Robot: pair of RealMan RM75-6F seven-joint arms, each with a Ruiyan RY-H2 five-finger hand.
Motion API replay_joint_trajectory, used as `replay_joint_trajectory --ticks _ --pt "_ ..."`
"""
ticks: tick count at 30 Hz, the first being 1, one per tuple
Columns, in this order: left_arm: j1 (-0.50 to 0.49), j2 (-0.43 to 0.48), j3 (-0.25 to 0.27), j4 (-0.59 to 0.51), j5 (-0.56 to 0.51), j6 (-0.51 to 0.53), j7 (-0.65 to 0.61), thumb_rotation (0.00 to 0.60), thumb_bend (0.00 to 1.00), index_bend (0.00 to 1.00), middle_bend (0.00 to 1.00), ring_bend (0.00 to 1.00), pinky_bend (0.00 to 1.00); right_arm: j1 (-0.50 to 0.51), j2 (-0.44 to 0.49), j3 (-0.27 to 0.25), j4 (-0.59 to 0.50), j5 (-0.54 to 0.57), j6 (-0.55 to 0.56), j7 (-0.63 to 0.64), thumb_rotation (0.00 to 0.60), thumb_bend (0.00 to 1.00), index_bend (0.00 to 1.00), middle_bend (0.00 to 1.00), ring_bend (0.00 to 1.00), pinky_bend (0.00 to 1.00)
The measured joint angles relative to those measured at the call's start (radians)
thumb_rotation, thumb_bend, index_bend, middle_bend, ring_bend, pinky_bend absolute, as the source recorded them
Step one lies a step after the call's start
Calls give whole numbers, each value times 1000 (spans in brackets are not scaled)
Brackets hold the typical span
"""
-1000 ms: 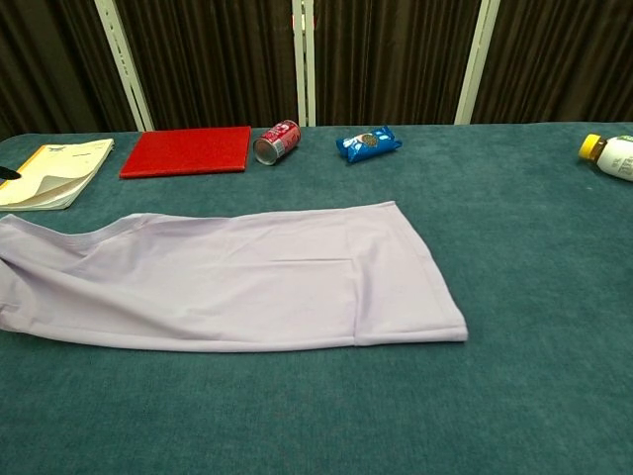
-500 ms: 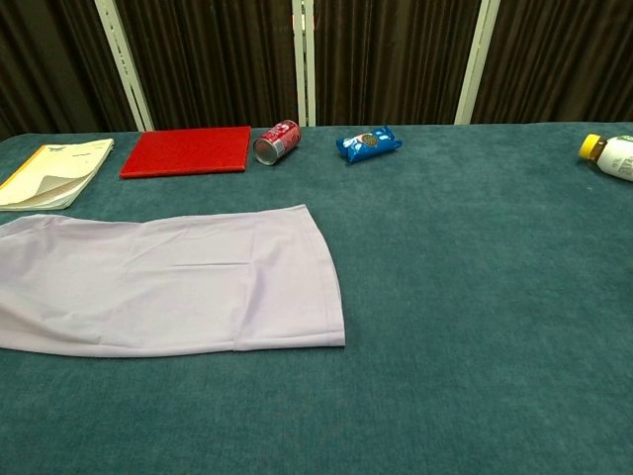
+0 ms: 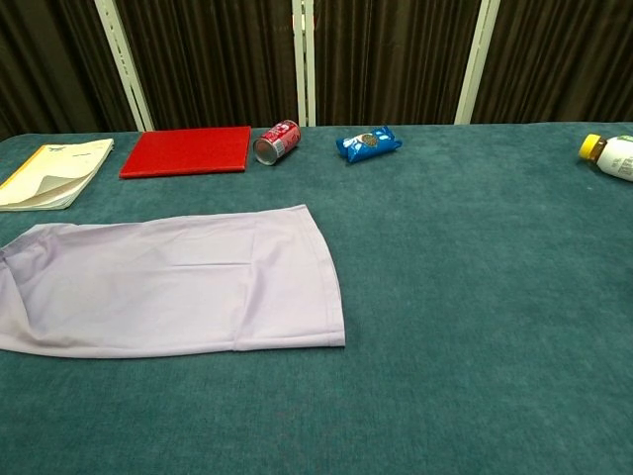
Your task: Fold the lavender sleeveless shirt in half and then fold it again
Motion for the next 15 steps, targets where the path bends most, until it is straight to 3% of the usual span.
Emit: replay_joint_trajectory --ticks 15 --pt "-192 -52 10 -192 85 -27 251 600 611 756 0 0 0 -4 8 5 0 12 2 18 600 0 160 0 0 0"
